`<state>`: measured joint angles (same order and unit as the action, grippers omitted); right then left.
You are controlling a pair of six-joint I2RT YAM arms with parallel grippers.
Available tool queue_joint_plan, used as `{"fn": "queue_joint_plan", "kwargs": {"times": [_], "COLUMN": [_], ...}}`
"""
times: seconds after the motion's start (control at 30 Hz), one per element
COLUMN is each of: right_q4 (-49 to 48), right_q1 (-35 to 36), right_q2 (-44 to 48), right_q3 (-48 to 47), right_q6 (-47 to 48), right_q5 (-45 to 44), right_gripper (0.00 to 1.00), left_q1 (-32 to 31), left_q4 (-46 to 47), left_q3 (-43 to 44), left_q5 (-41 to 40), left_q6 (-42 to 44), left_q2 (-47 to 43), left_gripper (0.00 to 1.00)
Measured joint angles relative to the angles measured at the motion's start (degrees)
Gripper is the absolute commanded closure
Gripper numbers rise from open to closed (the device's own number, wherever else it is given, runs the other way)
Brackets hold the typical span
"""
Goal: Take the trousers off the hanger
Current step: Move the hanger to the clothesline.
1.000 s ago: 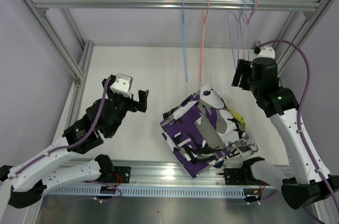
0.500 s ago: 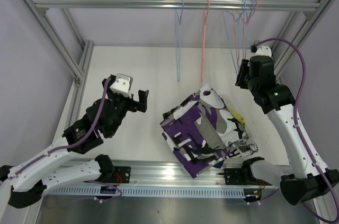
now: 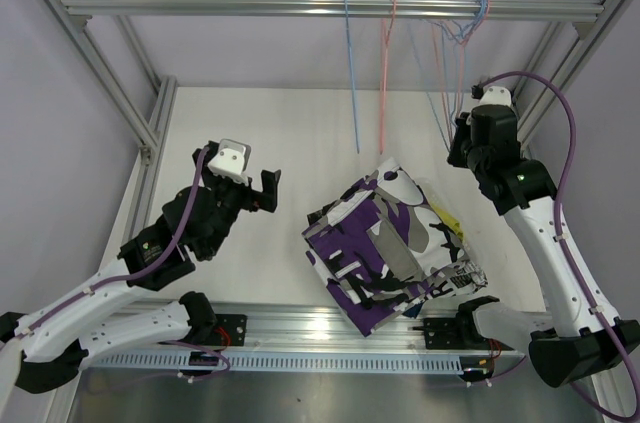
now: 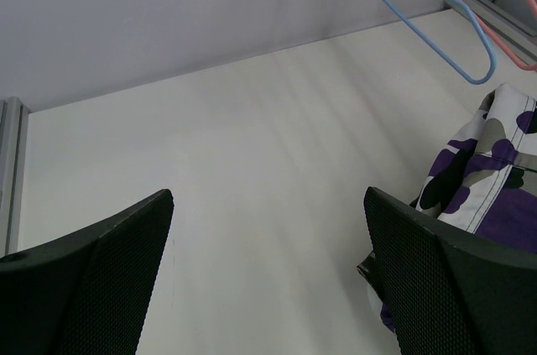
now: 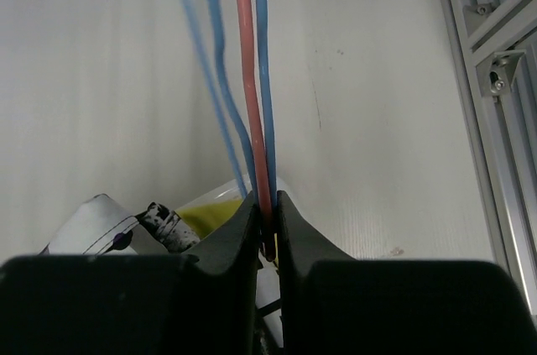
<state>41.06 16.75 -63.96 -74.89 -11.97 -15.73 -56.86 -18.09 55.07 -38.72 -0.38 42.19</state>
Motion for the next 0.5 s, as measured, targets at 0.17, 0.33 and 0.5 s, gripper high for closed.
{"fn": "queue_joint_plan", "kwargs": {"times": [0.17,0.33,0.5], "right_q4": [-0.33,-0.76,-1.49], "right_q1": [0.15,1.38,4.26], "right_q2": [-0.02,-0.28,-0.74], "right_q3": [0.00,0.00,-0.02], "right_q6": [0.07,0.02,0.02], "right_q5": [0.20,0.04,-1.73], "right_gripper": [0.96,1.00,1.00], "left_q1": [0.00,0.00,0.00], "left_q4": [-0.02,-0.02,-0.02], "left_q3": [0.00,0.00,0.00], "left_q5": [0.00,0.02,0.07], "left_q6": [-0.02,0.00,-0.02], "left_q2": [-0.26,-0.52,-0.74], "left_gripper": [0.01,0.01,0.01]}}
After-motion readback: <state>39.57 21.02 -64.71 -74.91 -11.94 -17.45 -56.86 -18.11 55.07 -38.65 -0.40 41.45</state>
